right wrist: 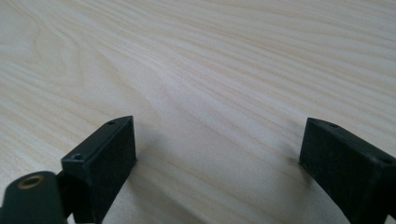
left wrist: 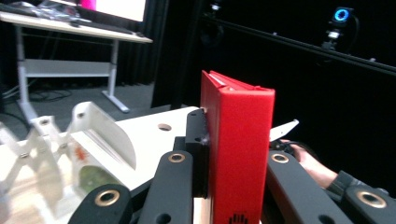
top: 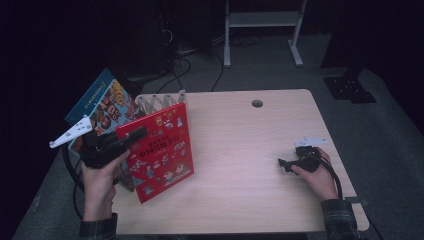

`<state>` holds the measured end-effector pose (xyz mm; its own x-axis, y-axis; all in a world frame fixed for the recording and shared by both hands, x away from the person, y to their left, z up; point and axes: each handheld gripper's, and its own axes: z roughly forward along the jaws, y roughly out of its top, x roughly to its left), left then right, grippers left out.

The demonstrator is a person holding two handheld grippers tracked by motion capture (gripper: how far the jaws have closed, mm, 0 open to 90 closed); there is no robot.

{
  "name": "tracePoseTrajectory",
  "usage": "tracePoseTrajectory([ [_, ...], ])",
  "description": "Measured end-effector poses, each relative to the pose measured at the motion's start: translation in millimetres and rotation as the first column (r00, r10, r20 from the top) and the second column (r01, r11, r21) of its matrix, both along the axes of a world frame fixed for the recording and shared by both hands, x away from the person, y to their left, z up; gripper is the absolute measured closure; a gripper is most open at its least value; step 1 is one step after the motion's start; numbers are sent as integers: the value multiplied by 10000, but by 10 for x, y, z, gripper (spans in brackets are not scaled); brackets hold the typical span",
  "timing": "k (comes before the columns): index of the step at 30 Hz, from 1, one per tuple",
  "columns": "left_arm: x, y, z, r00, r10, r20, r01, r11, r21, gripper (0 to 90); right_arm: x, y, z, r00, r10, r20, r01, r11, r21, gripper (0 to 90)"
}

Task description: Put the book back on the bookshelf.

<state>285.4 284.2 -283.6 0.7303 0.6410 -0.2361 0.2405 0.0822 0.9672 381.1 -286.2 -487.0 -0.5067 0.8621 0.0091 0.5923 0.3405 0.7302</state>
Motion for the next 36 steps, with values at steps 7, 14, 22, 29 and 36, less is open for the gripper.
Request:
tracePoseTrajectory([
  [7,-71,178,14,9968,797,75,-798,9967,167,794,4,-4,0,10000,-12,-6,12,10000,0,98],
  [14,-75,238,-10,9774,2100,230,-2111,9755,614,795,10,-7,0,10000,-31,-4,31,10000,13,98],
  [22,13,225,-77,9434,3301,310,-3315,9391,906,795,15,-19,1,9999,-103,-24,103,9999,12,98],
  [29,155,135,-121,9027,4284,392,-4300,8957,1129,795,15,-19,1,9999,-106,-24,106,9999,12,98],
  [36,350,14,-131,8792,4709,731,-4765,8673,1440,795,15,-19,1,9999,-107,-27,107,9999,12,98],
])
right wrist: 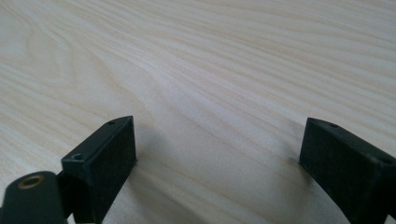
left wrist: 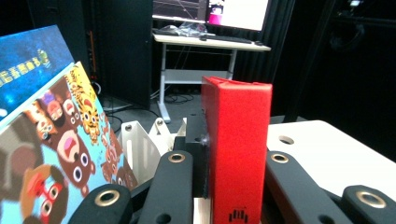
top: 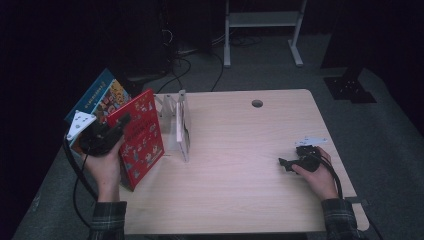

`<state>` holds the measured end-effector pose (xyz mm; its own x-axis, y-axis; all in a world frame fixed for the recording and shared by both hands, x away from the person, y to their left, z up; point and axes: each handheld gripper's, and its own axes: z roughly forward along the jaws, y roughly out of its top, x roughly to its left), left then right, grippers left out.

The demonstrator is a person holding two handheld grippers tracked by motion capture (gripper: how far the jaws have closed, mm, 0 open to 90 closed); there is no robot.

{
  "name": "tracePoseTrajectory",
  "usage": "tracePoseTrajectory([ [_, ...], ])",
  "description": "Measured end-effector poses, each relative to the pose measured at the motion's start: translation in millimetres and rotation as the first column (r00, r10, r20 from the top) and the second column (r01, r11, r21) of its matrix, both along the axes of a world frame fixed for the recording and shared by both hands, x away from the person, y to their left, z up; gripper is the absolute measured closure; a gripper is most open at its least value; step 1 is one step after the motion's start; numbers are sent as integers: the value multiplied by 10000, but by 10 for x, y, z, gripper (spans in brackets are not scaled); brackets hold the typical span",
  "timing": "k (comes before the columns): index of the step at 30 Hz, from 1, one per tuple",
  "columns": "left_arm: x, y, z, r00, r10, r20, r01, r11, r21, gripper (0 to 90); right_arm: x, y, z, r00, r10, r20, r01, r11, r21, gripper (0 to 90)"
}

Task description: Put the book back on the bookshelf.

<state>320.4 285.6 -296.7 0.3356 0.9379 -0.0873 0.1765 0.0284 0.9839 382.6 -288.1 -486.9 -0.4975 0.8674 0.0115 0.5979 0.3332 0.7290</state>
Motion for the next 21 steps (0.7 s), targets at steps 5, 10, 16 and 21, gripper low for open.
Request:
tracePoseTrajectory([
  [5,180,-32,-44,9998,174,-12,-174,9998,-5,795,0,0,0,10000,0,0,0,10000,0,98],
  [10,325,-41,-73,9995,327,18,-327,9995,-19,795,0,0,0,10000,3,2,-3,10000,-3,98],
  [16,463,-34,-72,9988,460,153,-461,9989,66,795,0,0,0,10000,3,0,-3,10000,-2,98],
  [21,565,-31,-83,9982,455,389,-455,9990,-5,795,1,0,0,10000,2,3,-2,10000,1,98],
])
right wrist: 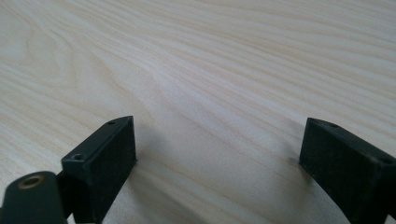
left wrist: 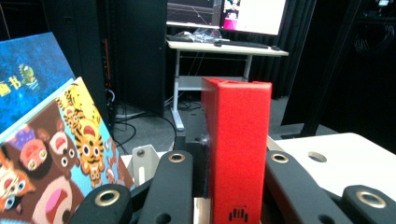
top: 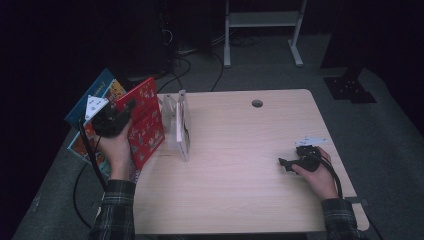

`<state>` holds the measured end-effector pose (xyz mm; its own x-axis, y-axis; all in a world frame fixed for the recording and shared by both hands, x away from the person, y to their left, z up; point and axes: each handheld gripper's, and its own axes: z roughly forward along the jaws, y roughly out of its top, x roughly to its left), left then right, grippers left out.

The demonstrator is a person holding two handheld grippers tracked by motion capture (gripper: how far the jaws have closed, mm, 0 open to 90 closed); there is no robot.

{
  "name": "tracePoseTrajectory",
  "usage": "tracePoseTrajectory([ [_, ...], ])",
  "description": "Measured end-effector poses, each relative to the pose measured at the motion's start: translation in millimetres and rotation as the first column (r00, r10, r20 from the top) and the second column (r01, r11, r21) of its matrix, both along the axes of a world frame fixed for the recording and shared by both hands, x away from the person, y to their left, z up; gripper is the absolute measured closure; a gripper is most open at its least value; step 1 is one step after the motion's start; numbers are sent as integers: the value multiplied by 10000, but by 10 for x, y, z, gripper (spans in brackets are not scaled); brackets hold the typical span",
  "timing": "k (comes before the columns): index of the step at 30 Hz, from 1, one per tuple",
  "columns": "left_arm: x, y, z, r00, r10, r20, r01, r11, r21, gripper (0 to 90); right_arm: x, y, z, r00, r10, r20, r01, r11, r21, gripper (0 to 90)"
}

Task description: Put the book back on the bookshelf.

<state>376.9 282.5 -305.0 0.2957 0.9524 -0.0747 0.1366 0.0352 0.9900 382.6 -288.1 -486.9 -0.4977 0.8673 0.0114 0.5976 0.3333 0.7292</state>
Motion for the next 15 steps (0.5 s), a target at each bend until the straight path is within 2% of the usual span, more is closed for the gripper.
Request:
tracePoseTrajectory([
  [6,132,12,-34,9998,-49,170,51,10000,-85,794,1,0,0,10000,-3,3,3,10000,4,98],
  [15,284,65,-78,9988,-43,485,69,9985,-546,794,5,0,0,10000,-8,-1,8,10000,10,98],
])
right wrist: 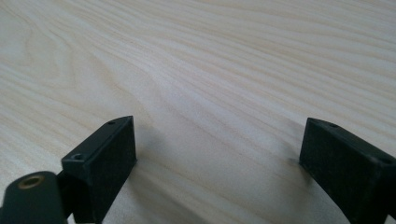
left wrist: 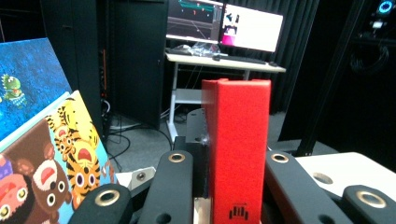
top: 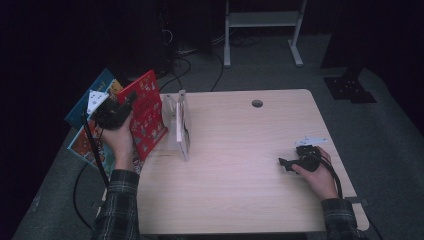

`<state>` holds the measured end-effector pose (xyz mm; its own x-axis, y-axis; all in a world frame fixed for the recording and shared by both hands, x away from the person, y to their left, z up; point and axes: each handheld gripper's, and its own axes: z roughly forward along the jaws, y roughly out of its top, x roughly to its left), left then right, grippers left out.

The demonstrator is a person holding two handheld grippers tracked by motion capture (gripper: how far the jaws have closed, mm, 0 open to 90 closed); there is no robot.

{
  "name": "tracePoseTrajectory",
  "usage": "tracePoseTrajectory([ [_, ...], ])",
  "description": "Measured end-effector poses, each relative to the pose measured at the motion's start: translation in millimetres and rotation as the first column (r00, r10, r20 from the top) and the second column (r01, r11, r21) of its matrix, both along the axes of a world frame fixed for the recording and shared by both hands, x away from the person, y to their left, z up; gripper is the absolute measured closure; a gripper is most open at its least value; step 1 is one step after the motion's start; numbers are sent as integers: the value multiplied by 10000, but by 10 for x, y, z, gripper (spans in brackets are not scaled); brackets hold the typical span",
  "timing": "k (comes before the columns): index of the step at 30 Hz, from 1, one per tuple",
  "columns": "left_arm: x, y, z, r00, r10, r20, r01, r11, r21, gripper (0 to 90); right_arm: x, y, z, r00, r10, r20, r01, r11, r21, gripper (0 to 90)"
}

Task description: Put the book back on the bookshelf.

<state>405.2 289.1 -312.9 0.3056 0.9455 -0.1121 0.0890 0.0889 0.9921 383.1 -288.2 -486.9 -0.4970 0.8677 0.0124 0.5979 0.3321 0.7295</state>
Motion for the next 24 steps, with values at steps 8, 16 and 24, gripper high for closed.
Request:
tracePoseTrajectory([
  [8,74,-54,-60,9986,-115,515,101,9996,273,794,0,0,0,10000,0,6,0,10000,-5,98],
  [16,101,-54,-147,9982,-13,595,6,9999,129,794,-1,1,0,10000,-8,-3,8,10000,-1,98],
  [24,78,-30,-251,9983,50,588,-49,10000,-14,793,-1,1,0,10000,-3,1,3,10000,0,98],
])
